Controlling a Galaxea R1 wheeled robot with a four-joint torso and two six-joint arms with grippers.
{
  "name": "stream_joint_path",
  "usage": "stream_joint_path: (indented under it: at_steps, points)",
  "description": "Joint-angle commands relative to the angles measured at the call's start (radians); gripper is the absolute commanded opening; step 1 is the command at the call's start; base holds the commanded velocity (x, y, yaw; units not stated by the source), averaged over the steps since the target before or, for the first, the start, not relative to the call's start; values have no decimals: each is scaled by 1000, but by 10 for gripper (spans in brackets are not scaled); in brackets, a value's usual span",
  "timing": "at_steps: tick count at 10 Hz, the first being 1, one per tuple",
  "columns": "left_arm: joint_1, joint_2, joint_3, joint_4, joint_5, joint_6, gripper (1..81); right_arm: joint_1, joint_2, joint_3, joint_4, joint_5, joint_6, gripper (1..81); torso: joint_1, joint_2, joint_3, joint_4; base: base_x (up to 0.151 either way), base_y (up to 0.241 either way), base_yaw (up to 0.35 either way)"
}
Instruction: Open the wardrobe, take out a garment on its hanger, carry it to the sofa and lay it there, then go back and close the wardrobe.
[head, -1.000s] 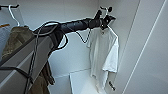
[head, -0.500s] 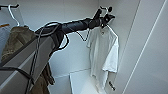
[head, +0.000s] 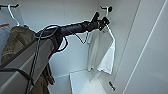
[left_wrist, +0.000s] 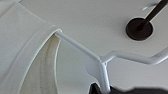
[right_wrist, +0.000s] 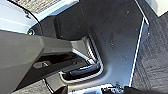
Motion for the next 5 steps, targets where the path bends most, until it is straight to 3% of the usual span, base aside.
stream_joint_path:
  at_steps: [1,5]
  points:
    - [-239,-30,26,27,-38,17,10,28,3,4,8,-48,-2,811,0,0,0,0,0,0,0]
    - [-325,-93,70,30,-25,17,10,32,-1,6,7,-42,-4,811,0,0,0,0,0,0,0]
